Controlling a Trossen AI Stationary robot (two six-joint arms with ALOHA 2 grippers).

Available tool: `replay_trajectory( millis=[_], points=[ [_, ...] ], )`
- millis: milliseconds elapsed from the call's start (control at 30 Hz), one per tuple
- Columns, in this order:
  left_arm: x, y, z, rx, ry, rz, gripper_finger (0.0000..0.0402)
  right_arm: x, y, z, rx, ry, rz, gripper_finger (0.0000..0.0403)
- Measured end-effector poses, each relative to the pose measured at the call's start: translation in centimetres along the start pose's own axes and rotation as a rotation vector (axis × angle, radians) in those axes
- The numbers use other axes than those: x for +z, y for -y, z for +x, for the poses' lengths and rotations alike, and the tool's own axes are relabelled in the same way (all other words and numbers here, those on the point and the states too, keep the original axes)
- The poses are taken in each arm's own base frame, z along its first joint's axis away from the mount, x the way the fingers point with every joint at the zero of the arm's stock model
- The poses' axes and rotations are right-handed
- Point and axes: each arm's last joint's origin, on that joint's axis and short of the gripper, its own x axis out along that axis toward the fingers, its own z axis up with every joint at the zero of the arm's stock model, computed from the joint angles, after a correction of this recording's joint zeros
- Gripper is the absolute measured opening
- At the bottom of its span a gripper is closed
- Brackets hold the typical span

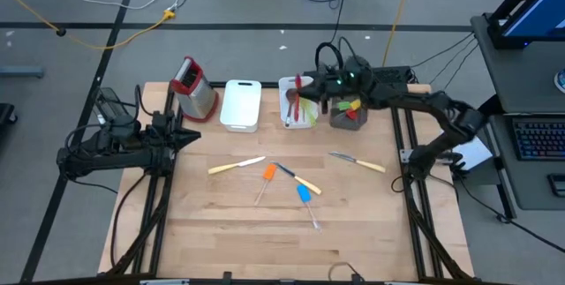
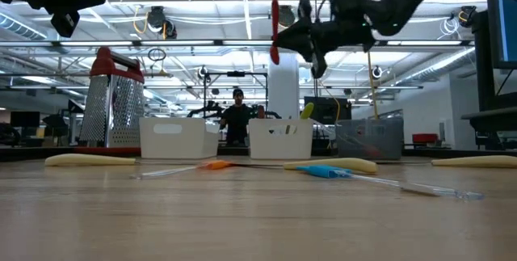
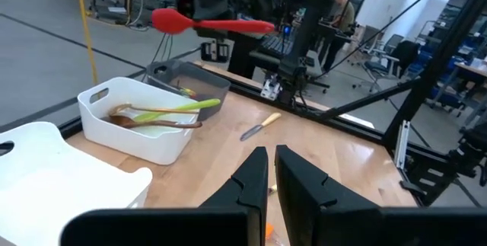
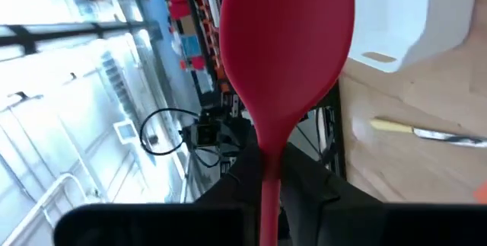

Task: Pick & Place Kitchen Items
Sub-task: Put the red serving spoon into the right white bin

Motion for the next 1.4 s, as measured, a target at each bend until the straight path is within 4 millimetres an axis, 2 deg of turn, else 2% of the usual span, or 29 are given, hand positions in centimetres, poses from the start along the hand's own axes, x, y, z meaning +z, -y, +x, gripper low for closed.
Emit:
replay_trajectory(
  millis=[233,433,633,833,1100,1400],
  points=[
    [0.0,0.0,0.0,0.007,0.002,0.0,0.0033,3.9,-0.6,1.6,-0.142,-0.054,0.011,0.0021],
    [0.0,0.0,0.0,0.008,0.002,0.001,0.0033,5.9,0.5,1.4,-0.223,-0.019,0.046,0.0021],
    [0.0,0.0,0.0,0.015,0.003,0.006,0.0033,6.1,2.2,1.2,-0.328,-0.016,0.083,0.0021],
    [0.0,-0.1,0.0,0.017,0.004,0.028,0.0033,5.6,2.9,1.4,-0.399,0.002,0.086,0.0021],
    [0.0,-0.1,0.0,0.04,0.01,0.045,0.0033,5.6,3.3,1.3,-0.434,0.036,0.121,0.0031],
    [0.0,-0.1,0.0,0.039,0.009,0.036,0.0033,6.7,5.4,2.0,-0.466,0.028,0.164,0.003]
  ],
)
